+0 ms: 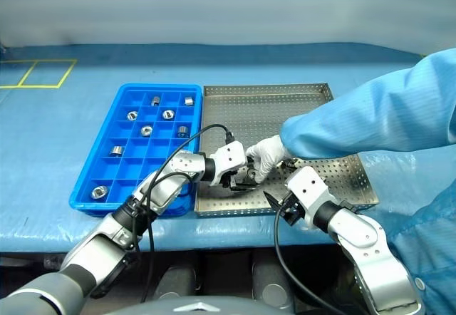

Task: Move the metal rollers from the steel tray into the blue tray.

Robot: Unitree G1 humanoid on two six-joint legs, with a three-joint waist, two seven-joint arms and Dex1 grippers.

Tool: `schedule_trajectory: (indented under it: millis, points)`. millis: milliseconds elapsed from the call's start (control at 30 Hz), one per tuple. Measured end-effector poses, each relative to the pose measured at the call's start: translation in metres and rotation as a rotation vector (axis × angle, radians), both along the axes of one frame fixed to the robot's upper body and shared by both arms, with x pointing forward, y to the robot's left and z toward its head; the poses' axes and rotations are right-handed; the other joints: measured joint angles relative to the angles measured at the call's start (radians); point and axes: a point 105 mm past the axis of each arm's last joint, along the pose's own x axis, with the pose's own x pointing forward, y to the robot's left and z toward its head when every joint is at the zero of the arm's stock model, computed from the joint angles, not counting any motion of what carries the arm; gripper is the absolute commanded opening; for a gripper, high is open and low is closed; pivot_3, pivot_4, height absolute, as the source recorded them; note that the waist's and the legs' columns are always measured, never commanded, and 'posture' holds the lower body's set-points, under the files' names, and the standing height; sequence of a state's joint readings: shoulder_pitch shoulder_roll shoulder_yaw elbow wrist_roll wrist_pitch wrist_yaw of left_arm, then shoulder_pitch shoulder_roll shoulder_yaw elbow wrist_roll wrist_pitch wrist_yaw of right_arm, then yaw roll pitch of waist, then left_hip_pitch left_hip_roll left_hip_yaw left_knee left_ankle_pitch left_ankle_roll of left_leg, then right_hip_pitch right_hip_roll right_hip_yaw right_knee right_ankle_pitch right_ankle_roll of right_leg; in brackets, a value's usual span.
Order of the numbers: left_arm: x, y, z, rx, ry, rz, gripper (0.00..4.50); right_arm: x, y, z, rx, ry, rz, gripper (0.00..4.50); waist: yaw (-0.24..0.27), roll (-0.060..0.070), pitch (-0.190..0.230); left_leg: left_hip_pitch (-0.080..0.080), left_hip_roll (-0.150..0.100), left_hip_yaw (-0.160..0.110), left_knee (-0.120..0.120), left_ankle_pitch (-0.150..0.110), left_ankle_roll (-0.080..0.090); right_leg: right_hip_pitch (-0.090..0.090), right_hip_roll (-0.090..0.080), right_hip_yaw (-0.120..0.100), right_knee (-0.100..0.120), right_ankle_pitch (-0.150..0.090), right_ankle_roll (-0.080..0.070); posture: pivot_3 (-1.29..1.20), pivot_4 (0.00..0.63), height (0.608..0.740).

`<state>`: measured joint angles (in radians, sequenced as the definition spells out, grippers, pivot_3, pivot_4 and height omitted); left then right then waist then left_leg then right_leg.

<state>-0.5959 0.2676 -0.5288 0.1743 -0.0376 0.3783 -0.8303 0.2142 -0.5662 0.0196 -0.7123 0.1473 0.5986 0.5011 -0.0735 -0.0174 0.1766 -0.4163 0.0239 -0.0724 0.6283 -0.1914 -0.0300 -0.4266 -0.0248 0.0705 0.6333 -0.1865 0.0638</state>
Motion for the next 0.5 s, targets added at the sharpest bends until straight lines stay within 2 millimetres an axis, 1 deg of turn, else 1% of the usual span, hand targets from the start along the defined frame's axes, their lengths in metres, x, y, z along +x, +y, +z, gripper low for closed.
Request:
schedule_trajectory:
  millis: [200,367,500]
  points:
    - [0.003,0.005,0.000,0.013,-0.017,0.014,3.59,0.002,0.001,0.002,0.002,-0.010,-0.002,4.50,-0.004,0.000,0.000,0.001,0.000,0.000,0.000,0.000,0.000,0.000,0.000,0.000,0.001,0.000,0.000,-0.09,0.150,0.740]
    - [0.004,0.005,0.001,0.011,-0.022,0.019,3.59,0.008,0.005,0.007,0.008,-0.032,0.015,4.50,-0.002,0.000,0.000,0.001,0.000,0.000,0.000,0.000,0.000,0.000,0.000,0.001,0.002,0.000,0.000,-0.06,0.150,0.740]
    - [0.007,0.010,0.003,0.008,-0.030,0.042,3.59,0.011,0.008,0.004,0.006,-0.024,0.028,4.50,0.002,0.000,0.000,0.001,0.000,0.000,0.000,0.000,0.000,0.000,0.000,0.001,0.003,0.000,0.000,-0.05,0.150,0.740]
